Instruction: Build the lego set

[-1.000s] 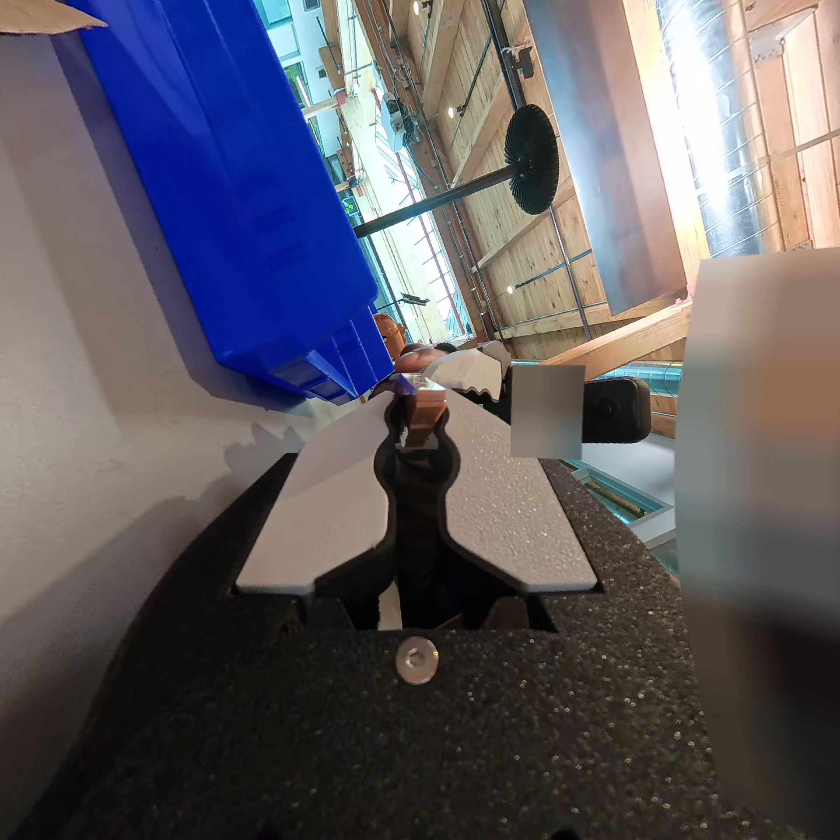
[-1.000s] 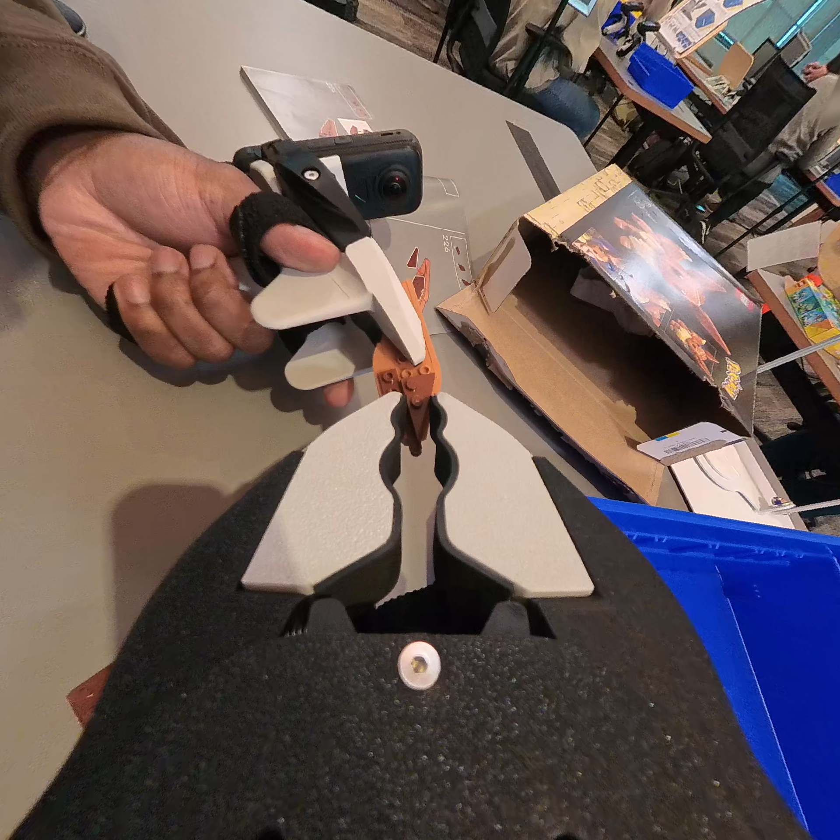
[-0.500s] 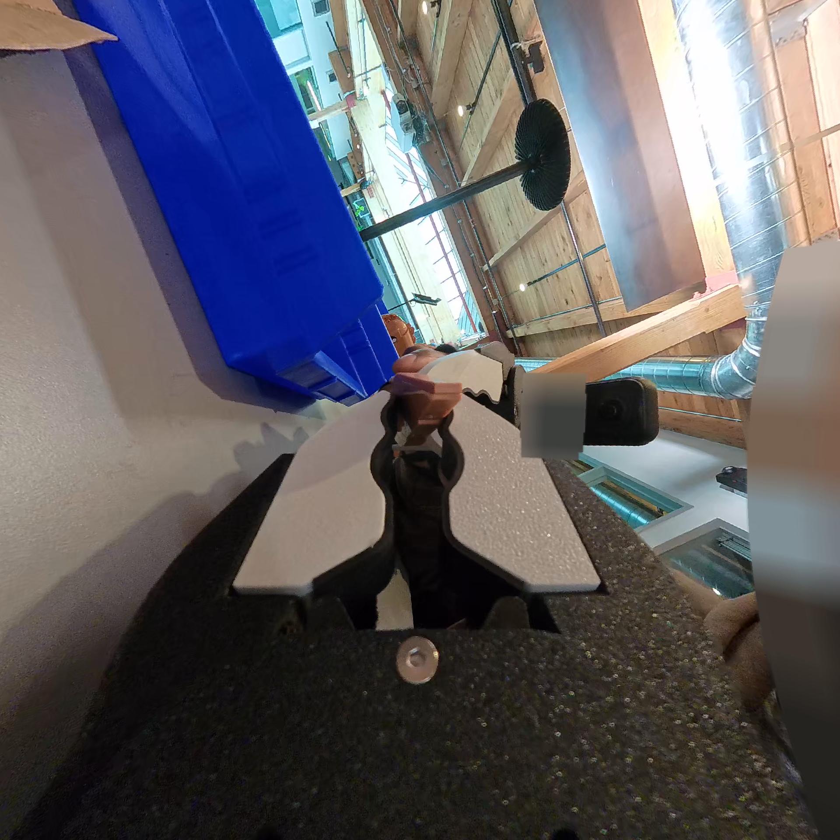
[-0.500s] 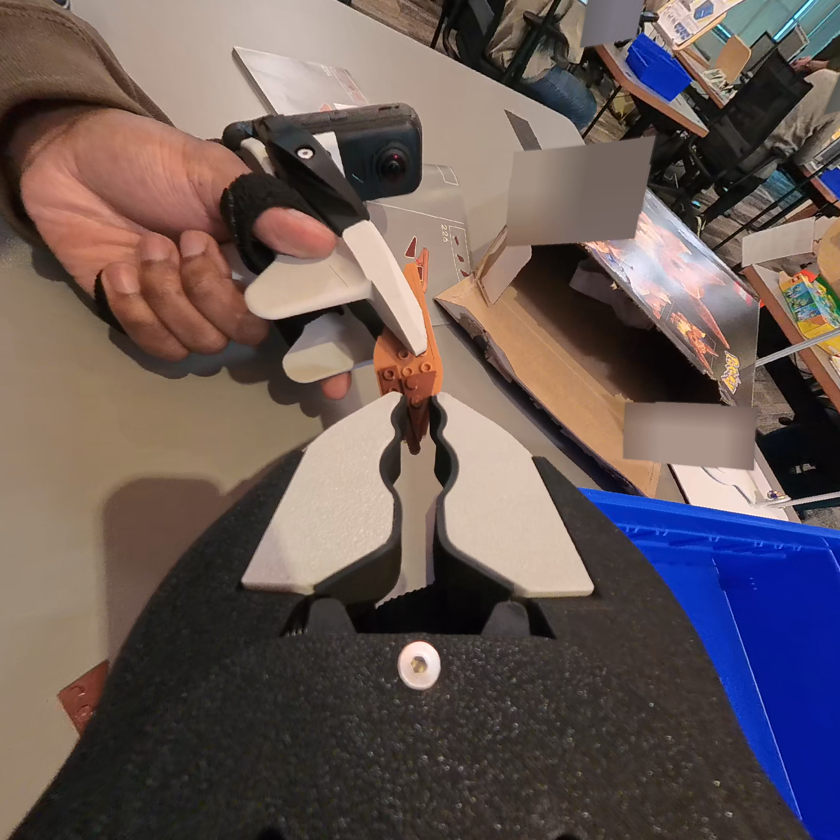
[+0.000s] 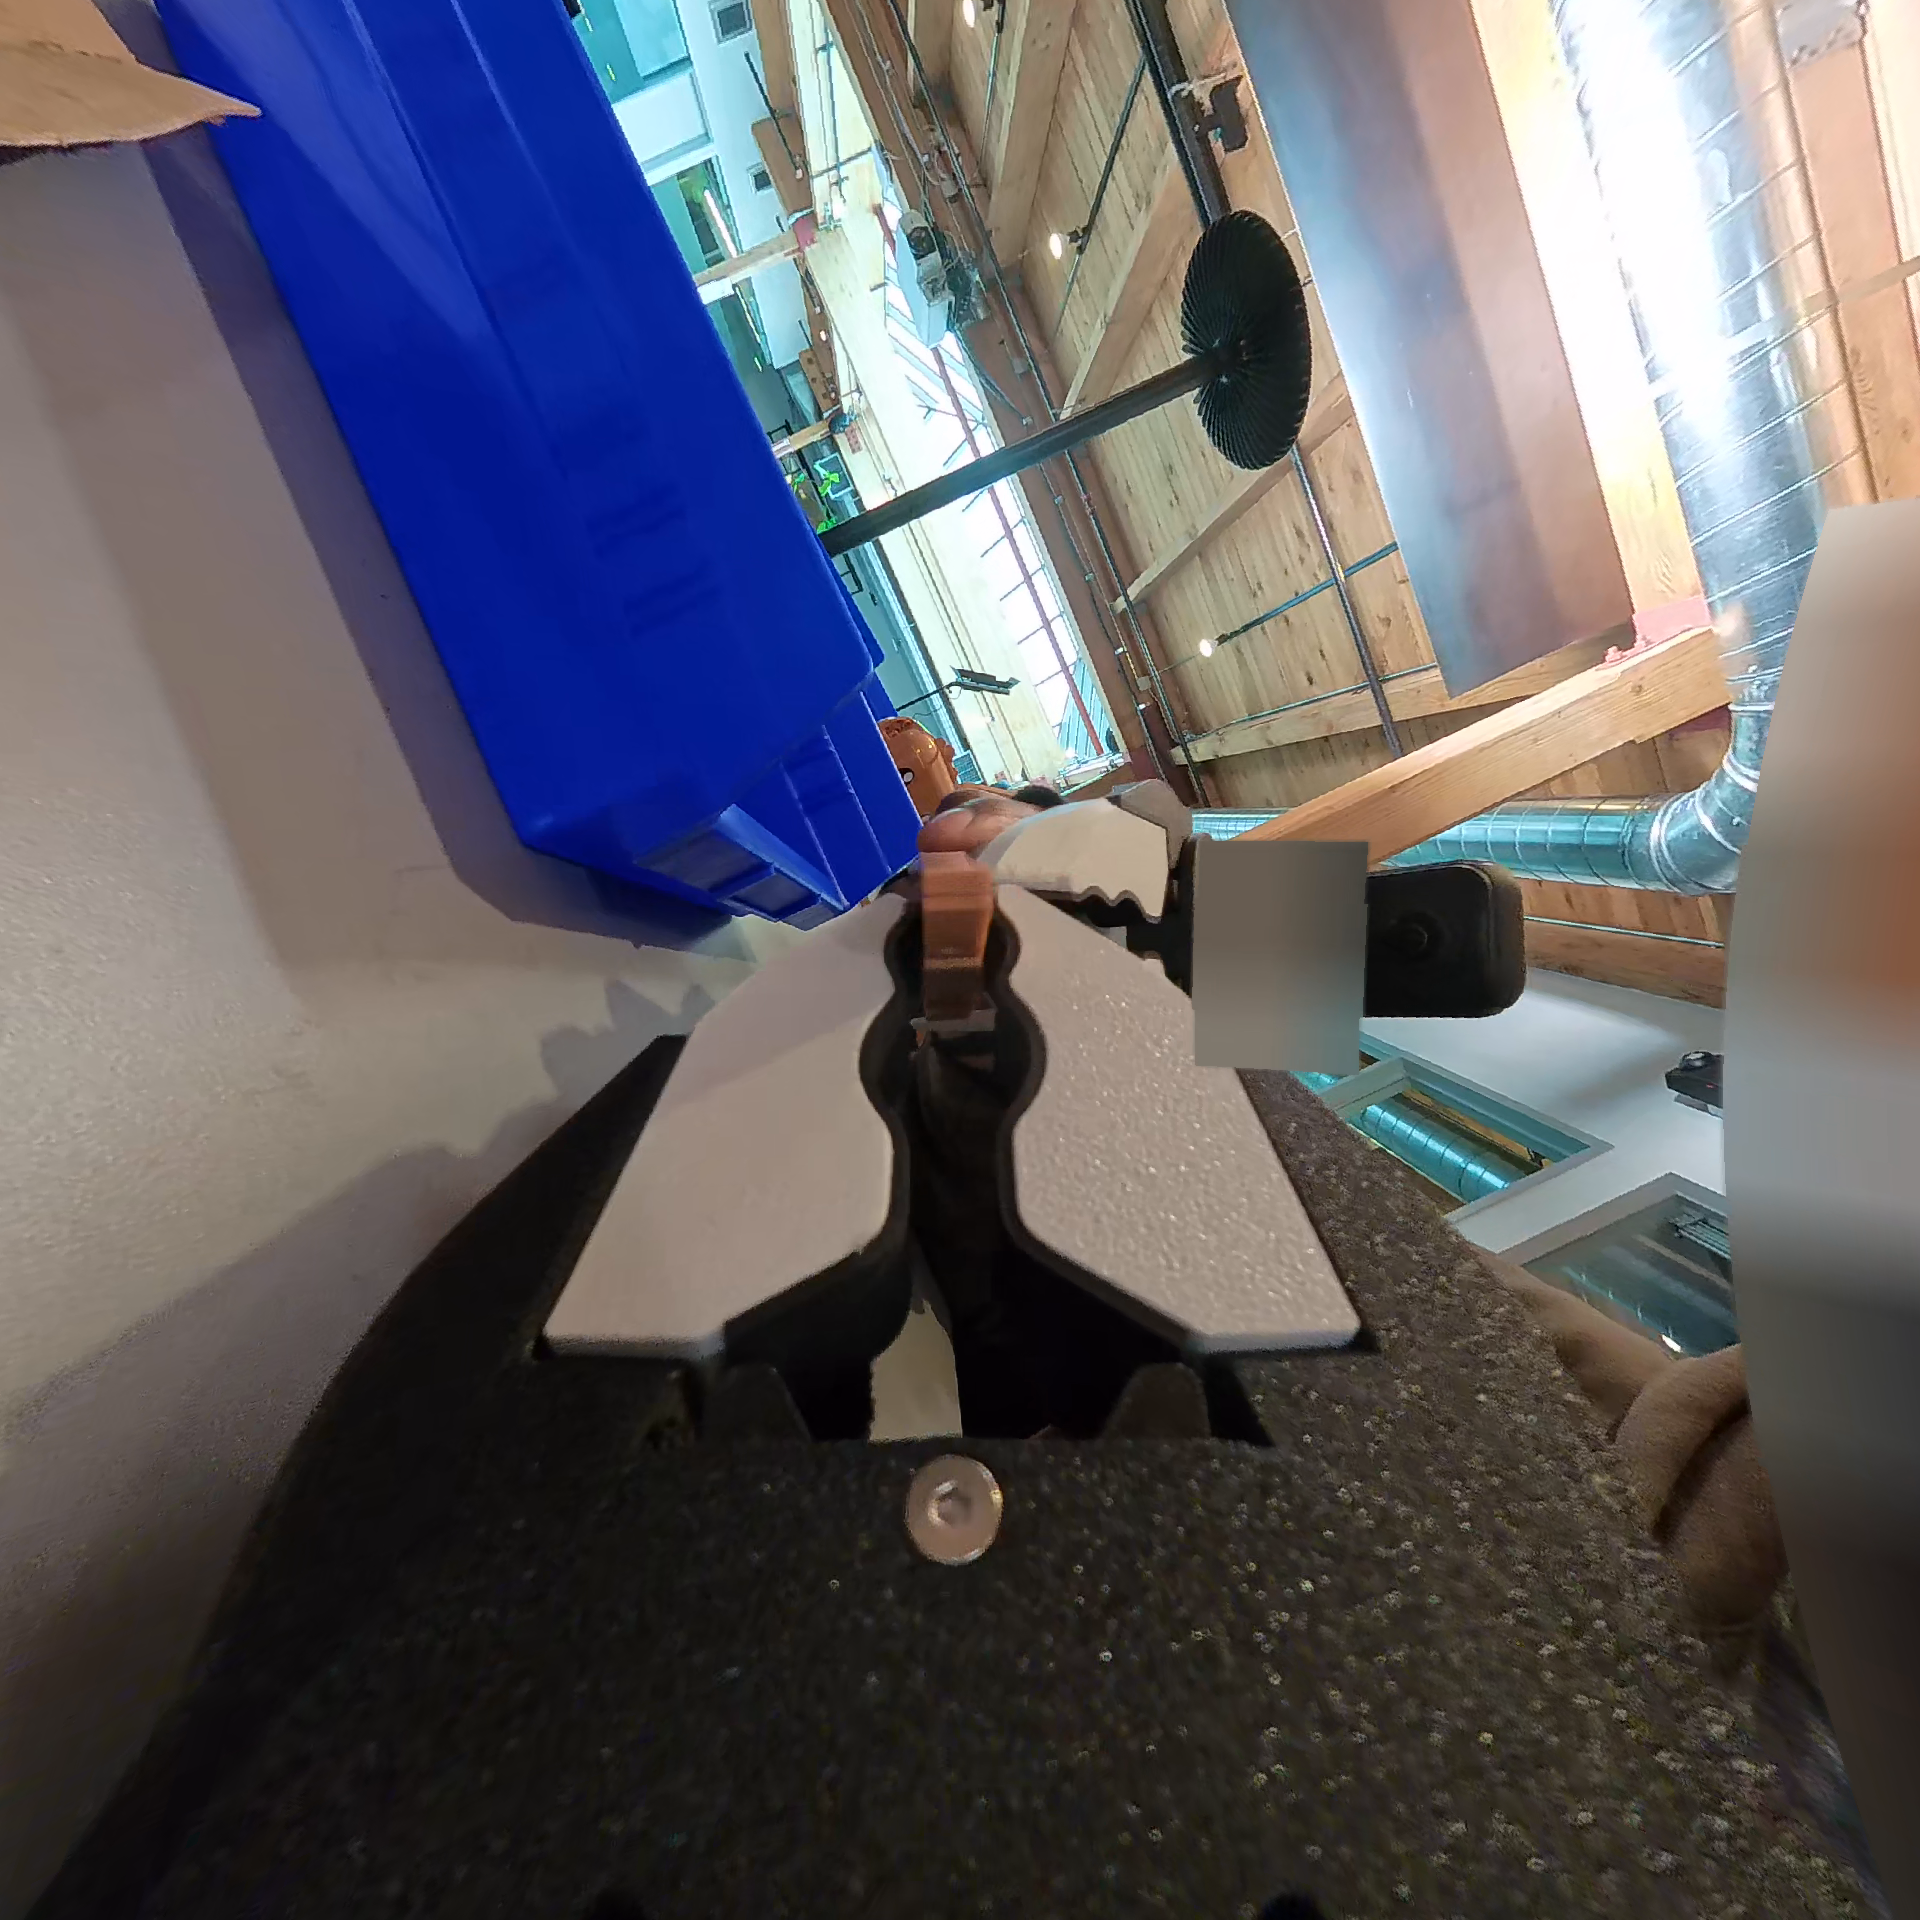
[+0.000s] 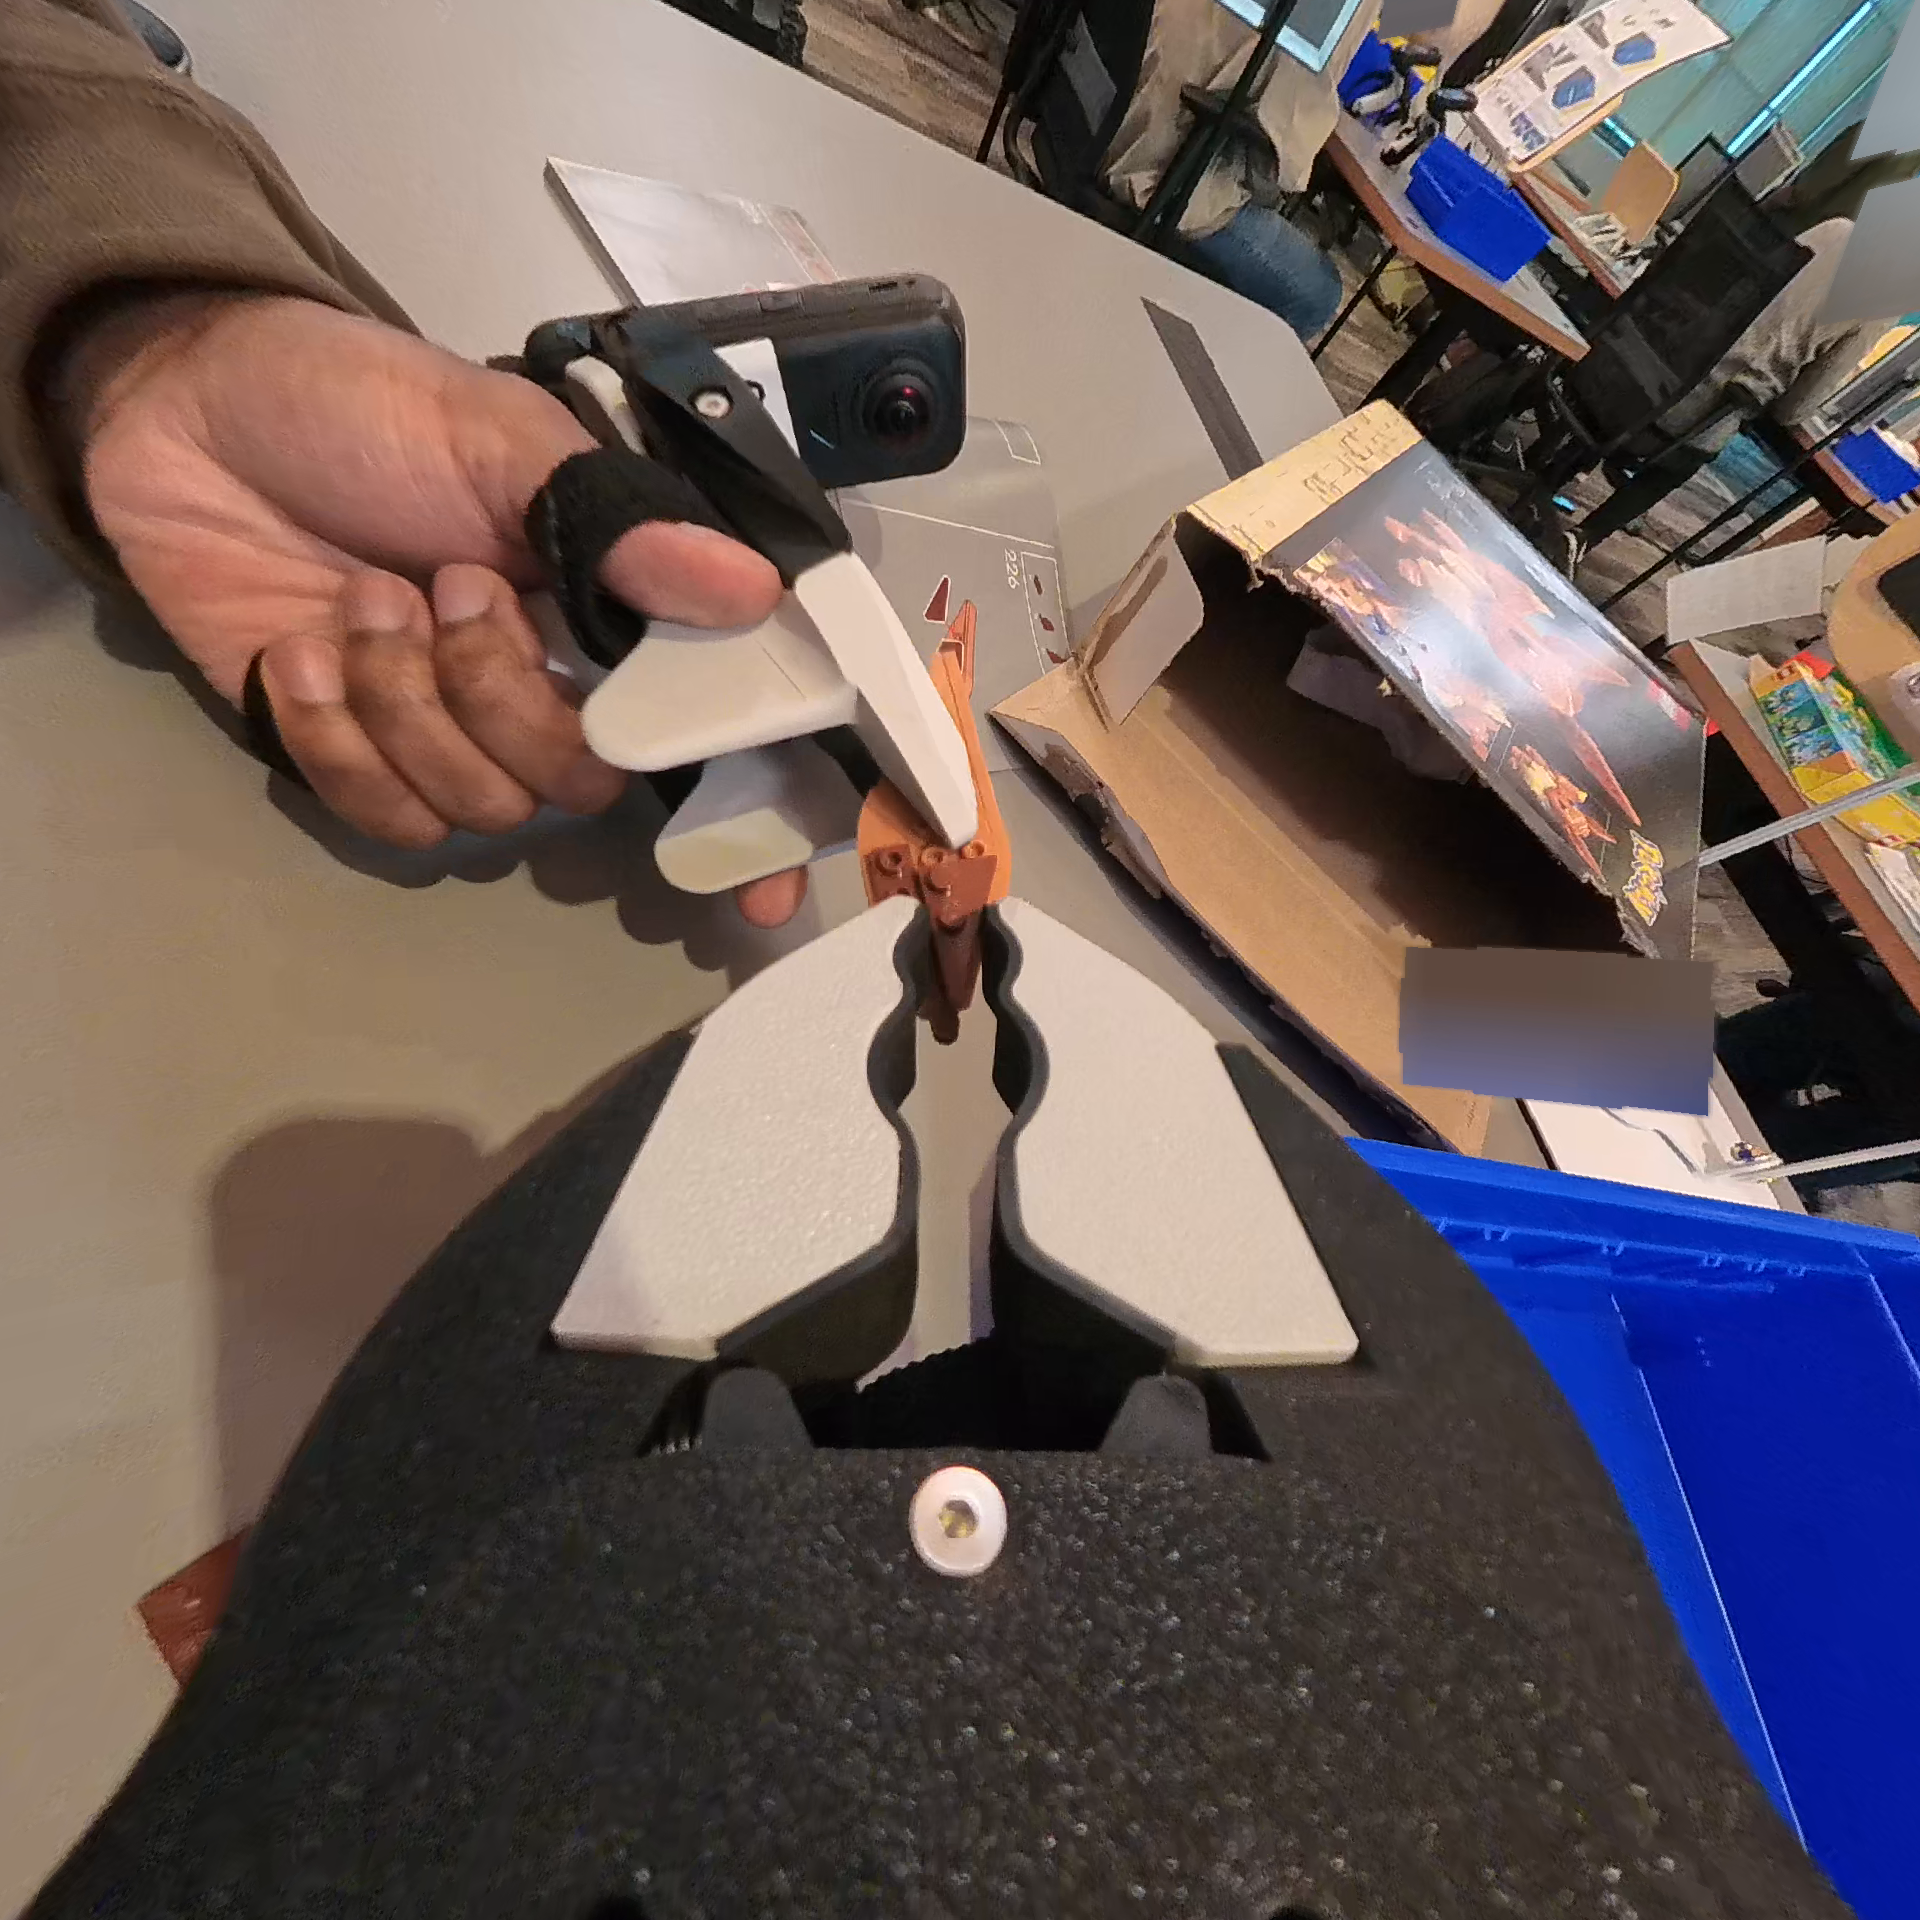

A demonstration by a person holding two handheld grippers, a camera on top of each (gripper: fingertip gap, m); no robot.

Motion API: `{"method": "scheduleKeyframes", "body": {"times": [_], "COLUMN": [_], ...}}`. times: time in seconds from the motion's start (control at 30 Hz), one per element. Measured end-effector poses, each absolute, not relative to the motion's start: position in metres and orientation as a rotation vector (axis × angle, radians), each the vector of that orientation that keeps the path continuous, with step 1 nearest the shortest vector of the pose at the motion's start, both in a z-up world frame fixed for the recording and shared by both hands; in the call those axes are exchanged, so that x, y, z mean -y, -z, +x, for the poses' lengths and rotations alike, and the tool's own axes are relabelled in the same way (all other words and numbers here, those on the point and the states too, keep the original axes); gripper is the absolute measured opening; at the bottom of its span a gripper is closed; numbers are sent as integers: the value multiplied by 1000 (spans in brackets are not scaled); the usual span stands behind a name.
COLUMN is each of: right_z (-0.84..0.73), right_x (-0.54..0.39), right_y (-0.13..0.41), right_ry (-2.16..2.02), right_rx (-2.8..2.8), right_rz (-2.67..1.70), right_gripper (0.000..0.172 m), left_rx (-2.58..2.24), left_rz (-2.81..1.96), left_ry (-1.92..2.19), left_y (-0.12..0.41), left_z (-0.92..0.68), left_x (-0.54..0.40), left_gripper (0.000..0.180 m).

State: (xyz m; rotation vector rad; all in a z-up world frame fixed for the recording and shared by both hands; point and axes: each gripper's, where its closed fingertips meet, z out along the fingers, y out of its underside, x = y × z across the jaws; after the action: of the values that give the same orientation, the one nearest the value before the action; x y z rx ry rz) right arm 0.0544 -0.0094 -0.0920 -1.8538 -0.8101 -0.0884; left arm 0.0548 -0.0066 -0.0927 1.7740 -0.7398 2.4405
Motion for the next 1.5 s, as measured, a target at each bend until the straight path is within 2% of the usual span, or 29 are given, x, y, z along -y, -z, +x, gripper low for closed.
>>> {"method": "scheduleKeyframes", "body": {"times": [0.5, 0.73, 0.97, 1.03, 1.17, 1.5], "right_z": [53, 48, 47, 46, 46, 51], "right_x": [5, 6, 4, 4, 3, 5], "right_y": [89, 86, 100, 104, 105, 102], "right_ry": [78, 30, 56, 59, 47, 22], "right_rx": [771, 766, 801, 814, 807, 786], "right_rz": [-1864, -1847, -1883, -1892, -1882, -1879], "right_gripper": [11, 21, 43, 42, 29, 29], "left_rx": [606, 606, 613, 617, 629, 673], "left_rz": [1730, 1715, 1708, 1701, 1683, 1683], "left_ry": [-2448, -2435, -2429, -2426, -2413, -2436], "left_y": [92, 92, 92, 92, 91, 89], "left_z": [55, 55, 54, 54, 54, 53], "left_x": [2, 5, 7, 8, 12, 6], "left_gripper": [10, 10, 10, 10, 10, 11]}}
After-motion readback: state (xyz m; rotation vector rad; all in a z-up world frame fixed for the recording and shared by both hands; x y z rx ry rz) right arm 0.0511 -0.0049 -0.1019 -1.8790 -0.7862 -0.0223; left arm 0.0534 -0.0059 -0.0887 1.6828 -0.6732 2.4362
